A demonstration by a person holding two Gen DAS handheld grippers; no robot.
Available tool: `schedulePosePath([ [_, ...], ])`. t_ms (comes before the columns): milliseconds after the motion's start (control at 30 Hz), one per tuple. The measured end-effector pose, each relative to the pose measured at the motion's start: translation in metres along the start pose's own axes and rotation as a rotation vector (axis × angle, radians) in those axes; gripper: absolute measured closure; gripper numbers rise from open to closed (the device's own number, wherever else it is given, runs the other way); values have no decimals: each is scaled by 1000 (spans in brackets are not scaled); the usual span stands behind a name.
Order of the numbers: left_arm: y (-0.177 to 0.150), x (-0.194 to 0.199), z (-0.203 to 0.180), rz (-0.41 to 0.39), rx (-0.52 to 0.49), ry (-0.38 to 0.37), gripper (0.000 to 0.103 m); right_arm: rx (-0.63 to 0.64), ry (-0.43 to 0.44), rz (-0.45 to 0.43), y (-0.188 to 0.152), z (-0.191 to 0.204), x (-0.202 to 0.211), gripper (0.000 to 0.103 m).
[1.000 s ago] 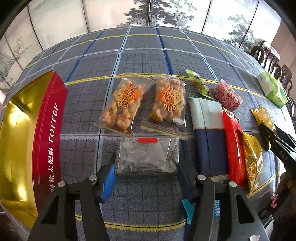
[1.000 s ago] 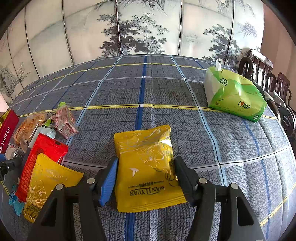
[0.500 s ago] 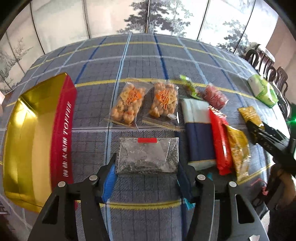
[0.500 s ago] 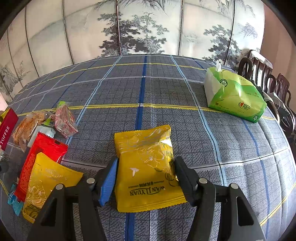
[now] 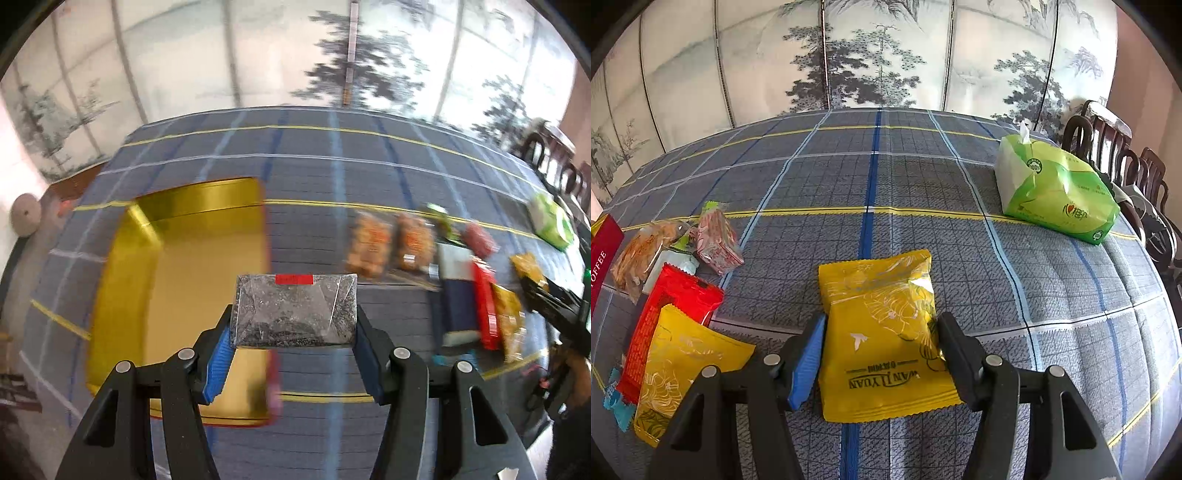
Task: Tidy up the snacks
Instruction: 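Carry the clear bag into the gold tray and open the left gripper while right holds packet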
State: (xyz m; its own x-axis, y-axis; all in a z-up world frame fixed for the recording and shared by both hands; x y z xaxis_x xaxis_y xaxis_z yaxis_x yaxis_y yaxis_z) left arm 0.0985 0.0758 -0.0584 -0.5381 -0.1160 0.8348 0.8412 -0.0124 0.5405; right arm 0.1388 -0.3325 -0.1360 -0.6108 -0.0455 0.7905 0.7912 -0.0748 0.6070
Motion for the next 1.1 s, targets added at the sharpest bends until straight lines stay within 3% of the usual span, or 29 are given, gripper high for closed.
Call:
schedulePosePath([
  [200,-7,-23,63,40,79,103,49,0,0,1,0,0,0,41],
  [400,-21,-47,105,103,136,146,49,0,0,1,0,0,0,42],
  [1100,-47,-69,127,165,93,179,48,1,0,2,-1,0,0,41],
])
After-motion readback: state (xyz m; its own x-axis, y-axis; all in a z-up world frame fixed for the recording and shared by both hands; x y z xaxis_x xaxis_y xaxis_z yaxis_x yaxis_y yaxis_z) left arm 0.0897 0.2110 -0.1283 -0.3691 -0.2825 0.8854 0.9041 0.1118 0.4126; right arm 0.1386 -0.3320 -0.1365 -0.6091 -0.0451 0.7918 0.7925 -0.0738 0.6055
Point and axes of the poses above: each gripper's, at about its wrist camera, not at the fingertips, and x roughly against the way its jaws point, z to its left, y to its top, the point moved 10 cm from there along -x, roughly the way its jaws point, and after that the axes turned 6 degrees about y, right-handed, at the moved point
